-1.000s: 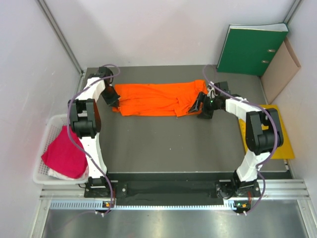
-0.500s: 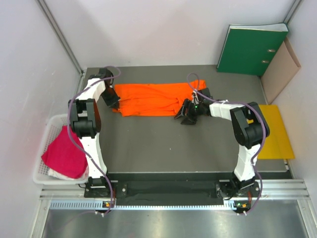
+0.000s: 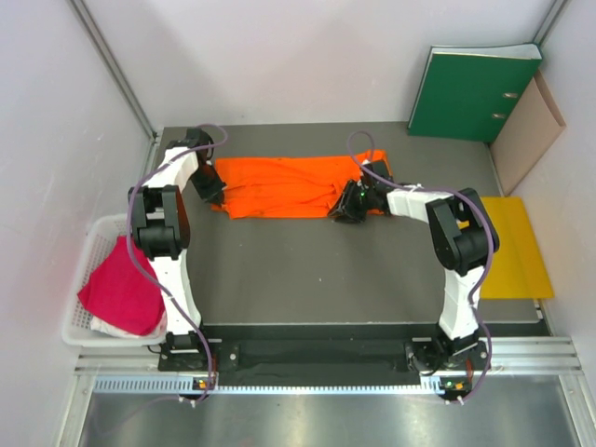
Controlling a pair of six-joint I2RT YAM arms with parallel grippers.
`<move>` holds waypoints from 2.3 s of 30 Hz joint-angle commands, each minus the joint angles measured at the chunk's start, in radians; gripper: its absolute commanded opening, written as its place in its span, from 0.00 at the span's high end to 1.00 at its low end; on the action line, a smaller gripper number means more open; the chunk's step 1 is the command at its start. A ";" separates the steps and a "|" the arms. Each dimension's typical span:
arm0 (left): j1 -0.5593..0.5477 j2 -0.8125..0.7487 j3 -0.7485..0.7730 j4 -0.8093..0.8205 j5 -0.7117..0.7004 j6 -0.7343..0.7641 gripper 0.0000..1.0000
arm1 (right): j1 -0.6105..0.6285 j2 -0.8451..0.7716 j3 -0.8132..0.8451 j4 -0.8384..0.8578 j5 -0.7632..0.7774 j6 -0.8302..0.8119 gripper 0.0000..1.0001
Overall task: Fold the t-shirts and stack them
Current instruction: Fold the other side of the tshirt into a rectangle
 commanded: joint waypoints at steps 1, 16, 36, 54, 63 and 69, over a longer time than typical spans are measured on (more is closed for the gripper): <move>0.002 -0.027 0.006 0.009 0.002 0.021 1.00 | 0.011 0.020 0.064 -0.023 0.087 -0.003 0.70; 0.004 -0.024 0.027 -0.008 -0.019 0.059 1.00 | 0.068 -0.181 0.098 -0.169 0.253 -0.101 1.00; 0.045 0.028 0.181 0.001 0.030 0.025 1.00 | 0.068 0.031 0.429 -0.279 0.393 -0.274 1.00; 0.054 0.163 0.349 -0.036 0.134 0.027 0.01 | 0.025 0.118 0.587 -0.321 0.383 -0.325 0.98; 0.054 0.165 0.319 -0.023 0.142 0.028 0.01 | -0.006 0.176 0.671 -0.341 0.380 -0.360 0.96; 0.053 0.170 0.302 -0.034 0.129 0.033 0.01 | -0.015 0.238 0.750 -0.350 0.383 -0.385 0.94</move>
